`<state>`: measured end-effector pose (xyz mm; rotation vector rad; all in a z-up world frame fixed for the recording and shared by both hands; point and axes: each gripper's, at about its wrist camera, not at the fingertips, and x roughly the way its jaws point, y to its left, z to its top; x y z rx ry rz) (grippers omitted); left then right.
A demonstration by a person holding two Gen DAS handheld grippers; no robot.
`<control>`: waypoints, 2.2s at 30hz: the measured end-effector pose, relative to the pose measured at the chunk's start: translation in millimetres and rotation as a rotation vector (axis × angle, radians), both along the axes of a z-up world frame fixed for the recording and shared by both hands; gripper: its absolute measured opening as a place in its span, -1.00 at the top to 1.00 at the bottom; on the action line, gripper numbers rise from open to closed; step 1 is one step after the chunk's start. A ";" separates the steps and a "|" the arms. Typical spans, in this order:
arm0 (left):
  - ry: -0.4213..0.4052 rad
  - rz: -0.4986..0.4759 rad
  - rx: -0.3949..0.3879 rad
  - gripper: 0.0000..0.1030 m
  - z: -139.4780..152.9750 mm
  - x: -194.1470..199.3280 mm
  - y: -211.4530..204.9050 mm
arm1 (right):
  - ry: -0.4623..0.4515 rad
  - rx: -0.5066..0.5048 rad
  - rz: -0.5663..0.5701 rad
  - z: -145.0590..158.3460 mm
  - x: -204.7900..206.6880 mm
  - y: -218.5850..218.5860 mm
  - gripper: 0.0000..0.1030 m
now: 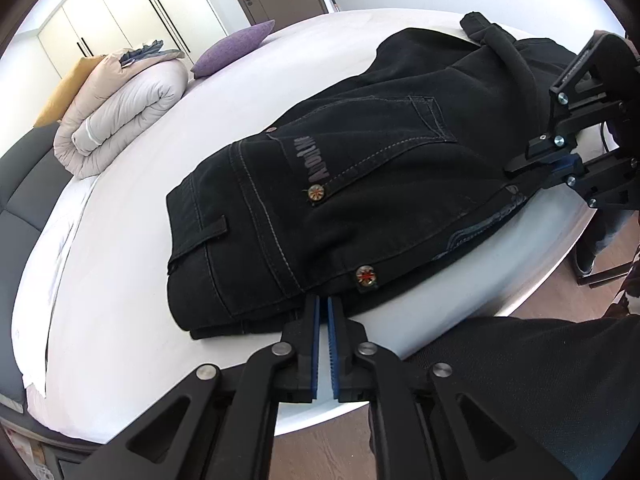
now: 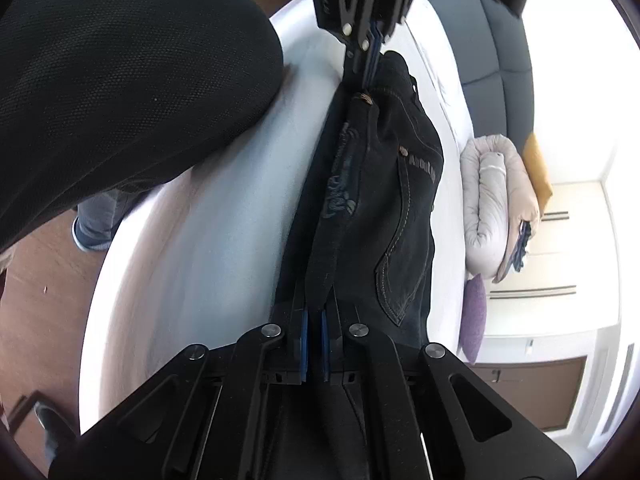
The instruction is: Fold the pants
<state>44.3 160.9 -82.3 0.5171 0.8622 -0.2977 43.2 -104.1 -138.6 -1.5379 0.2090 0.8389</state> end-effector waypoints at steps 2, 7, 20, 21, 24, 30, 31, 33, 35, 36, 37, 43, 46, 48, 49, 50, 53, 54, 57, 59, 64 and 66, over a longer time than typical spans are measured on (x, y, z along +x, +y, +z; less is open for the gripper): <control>-0.004 0.021 0.006 0.88 6.3 1.9 -0.9 | 0.018 0.033 -0.034 1.7 5.5 -4.2 0.91; -0.068 0.069 -0.097 0.77 38.5 14.6 -8.7 | 0.053 0.124 -0.114 3.7 13.1 -2.9 0.90; 0.092 0.214 -0.264 0.33 -5.5 116.2 -82.5 | 0.347 0.627 -0.455 52.8 28.7 -65.3 -0.53; 0.106 0.236 -0.292 0.33 -5.3 119.4 -79.1 | 0.405 0.691 -0.511 59.0 35.3 -81.0 -0.53; 0.124 0.260 -0.306 0.33 -5.7 128.5 -76.9 | 0.670 0.943 -0.671 77.6 68.2 -143.0 -0.53; 0.123 0.307 -0.352 0.34 -10.7 136.8 -81.7 | 1.015 1.597 -1.054 85.3 158.4 -325.0 -0.49; 0.124 0.314 -0.366 0.34 -11.5 138.2 -80.5 | 1.047 1.687 -1.105 81.4 169.1 -352.1 -0.44; 0.123 0.321 -0.375 0.34 -14.0 136.5 -80.9 | 1.089 1.814 -1.205 70.0 192.4 -401.5 -0.02; 0.121 0.323 -0.379 0.34 -15.3 128.8 -86.0 | 1.084 1.847 -1.342 56.2 215.1 -434.3 0.24; 0.123 0.324 -0.387 0.34 -15.6 129.4 -85.6 | 1.112 1.861 -1.383 48.0 224.2 -443.8 0.32; 0.123 0.324 -0.394 0.34 -16.0 127.2 -84.6 | 1.151 1.874 -1.404 40.1 233.2 -450.2 0.32; 0.125 0.325 -0.423 0.34 -15.3 112.5 -62.1 | 1.184 1.831 -1.483 20.1 269.2 -442.6 0.32; 0.127 0.325 -0.434 0.34 -15.7 110.3 -55.6 | 1.172 1.813 -1.525 14.4 285.9 -442.0 0.32; 0.129 0.326 -0.436 0.34 -15.1 109.6 -52.4 | 1.171 1.801 -1.548 7.2 303.5 -447.7 0.32; 0.128 0.326 -0.435 0.34 -15.1 109.1 -51.4 | 1.171 1.796 -1.556 4.8 309.6 -449.2 0.32; 0.128 0.325 -0.433 0.34 -14.7 108.8 -51.4 | 1.166 1.800 -1.560 3.2 316.2 -453.4 0.51; 0.126 0.325 -0.428 0.34 -14.1 110.3 -53.8 | 1.145 1.796 -1.557 6.2 325.4 -459.3 0.93; 0.127 0.325 -0.427 0.34 -14.2 110.5 -54.7 | 1.123 1.791 -1.552 10.1 325.3 -461.8 0.96; 0.125 0.325 -0.424 0.34 -13.7 110.3 -56.0 | 1.050 1.803 -1.547 30.0 307.8 -473.5 0.97; 0.123 0.326 -0.422 0.34 -14.2 110.0 -57.4 | 1.023 1.854 -1.538 46.4 284.8 -486.7 0.97; 0.123 0.325 -0.423 0.34 -14.3 109.8 -56.8 | 0.984 1.942 -1.520 77.1 210.6 -515.9 0.97; 0.123 0.323 -0.423 0.34 -14.7 109.7 -56.2 | 0.957 1.945 -1.533 80.7 177.3 -526.0 0.97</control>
